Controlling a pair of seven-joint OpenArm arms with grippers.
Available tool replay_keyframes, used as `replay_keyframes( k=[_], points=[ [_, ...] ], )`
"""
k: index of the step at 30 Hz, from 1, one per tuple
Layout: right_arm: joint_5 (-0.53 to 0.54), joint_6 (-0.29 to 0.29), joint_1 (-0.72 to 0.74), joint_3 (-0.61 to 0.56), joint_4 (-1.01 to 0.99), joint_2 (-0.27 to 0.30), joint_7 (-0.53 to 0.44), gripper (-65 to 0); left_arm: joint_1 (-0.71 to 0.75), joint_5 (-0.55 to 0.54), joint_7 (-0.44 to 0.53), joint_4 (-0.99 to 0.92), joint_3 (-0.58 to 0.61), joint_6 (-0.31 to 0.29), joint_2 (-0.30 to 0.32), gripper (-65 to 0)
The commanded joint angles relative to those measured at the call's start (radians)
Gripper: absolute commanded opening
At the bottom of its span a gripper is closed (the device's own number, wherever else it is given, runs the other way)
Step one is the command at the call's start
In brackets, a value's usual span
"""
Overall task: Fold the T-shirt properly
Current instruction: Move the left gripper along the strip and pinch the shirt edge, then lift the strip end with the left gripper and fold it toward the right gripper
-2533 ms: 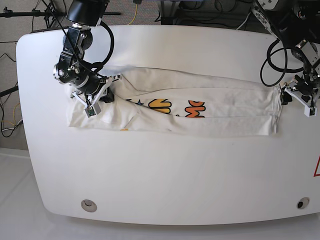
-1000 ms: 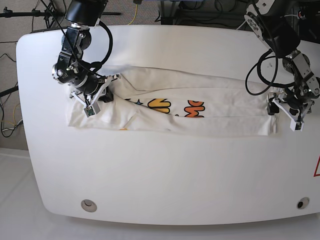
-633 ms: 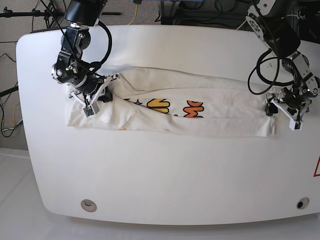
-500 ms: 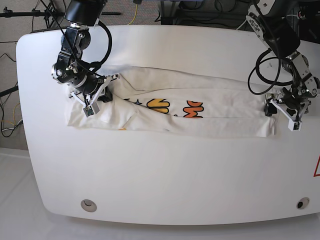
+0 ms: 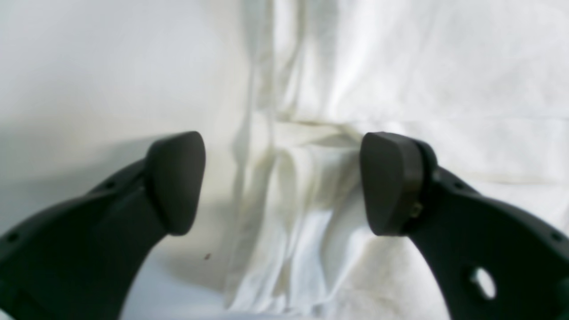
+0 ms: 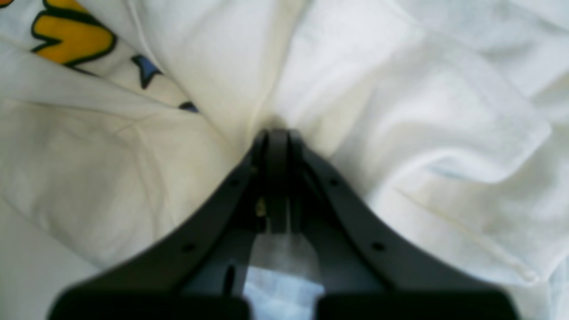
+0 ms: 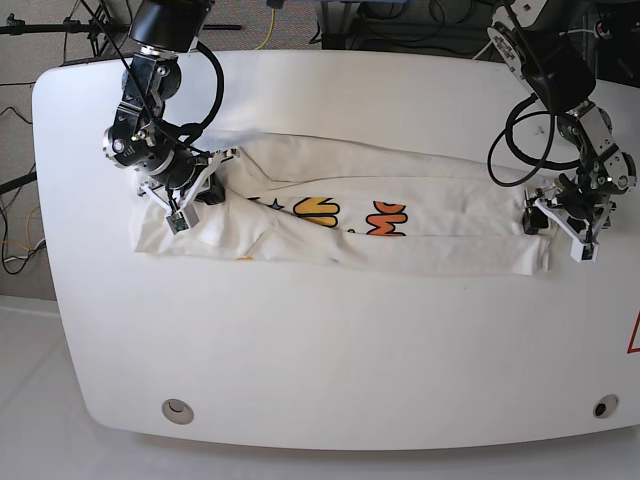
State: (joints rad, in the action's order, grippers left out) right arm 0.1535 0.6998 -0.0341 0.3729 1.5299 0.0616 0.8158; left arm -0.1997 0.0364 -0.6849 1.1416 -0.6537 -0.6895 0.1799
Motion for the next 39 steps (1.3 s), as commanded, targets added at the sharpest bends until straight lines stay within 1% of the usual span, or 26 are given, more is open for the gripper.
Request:
replay_keyframes(
  k=[1, 4, 9, 14, 16, 20, 23, 26, 28, 30, 37, 39],
  points=[
    [-0.022, -0.002, 0.006, 0.002, 0.011, 0.01, 0.023, -65.0, 0.003, 0.012, -0.06, -0.008, 0.005, -0.009, -0.004, -27.1],
    [-0.022, -0.002, 0.006, 0.002, 0.011, 0.01, 0.023, -65.0, 0.003, 0.013, -0.06, -0.008, 0.028, -0.009, -0.004, -35.8],
    [-0.022, -0.002, 0.006, 0.002, 0.01, 0.008, 0.023, -65.0, 0.004, 0.012, -0.06, -0.008, 0.076, -0.009, -0.004, -47.9],
    [-0.022, -0.002, 0.006, 0.002, 0.01, 0.007, 0.023, -65.0, 0.004, 0.007, -0.06, -0.007, 0.084, -0.009, -0.004, -55.1],
    [-0.022, -0.002, 0.006, 0.002, 0.01, 0.005, 0.023, -65.0, 0.007, -0.01, -0.06, -0.005, 0.085, -0.009, -0.004, -57.1],
    [-0.022, -0.002, 0.006, 0.002, 0.01, 0.005, 0.023, -65.0, 0.039, -0.072, -0.06, -0.002, 0.094, -0.009, 0.0, -58.3],
    [-0.022, -0.002, 0.006, 0.002, 0.008, 0.005, 0.023, -65.0, 0.05, -0.132, -0.06, -0.001, 0.128, -0.009, 0.008, -58.8],
    [-0.022, -0.002, 0.006, 0.002, 0.008, 0.005, 0.023, -65.0, 0.053, -0.18, -0.06, 0.016, 0.148, -0.009, 0.031, -58.9],
    [-0.022, -0.002, 0.006, 0.002, 0.008, 0.005, 0.023, -65.0, 0.053, -0.2, -0.063, 0.039, 0.154, -0.009, 0.034, -58.9],
    [-0.022, -0.002, 0.006, 0.002, 0.008, 0.005, 0.023, -65.0, 0.058, -0.206, -0.071, 0.073, 0.154, -0.009, 0.034, -58.9],
    [-0.022, -0.002, 0.006, 0.002, 0.007, 0.005, 0.023, -65.0, 0.069, -0.208, -0.163, 0.209, 0.154, -0.009, 0.03, -58.9],
    [-0.022, -0.002, 0.006, 0.002, 0.007, 0.005, 0.023, -65.0, 0.067, -0.209, -0.187, 0.251, 0.154, -0.009, 0.017, -58.9]
  ],
)
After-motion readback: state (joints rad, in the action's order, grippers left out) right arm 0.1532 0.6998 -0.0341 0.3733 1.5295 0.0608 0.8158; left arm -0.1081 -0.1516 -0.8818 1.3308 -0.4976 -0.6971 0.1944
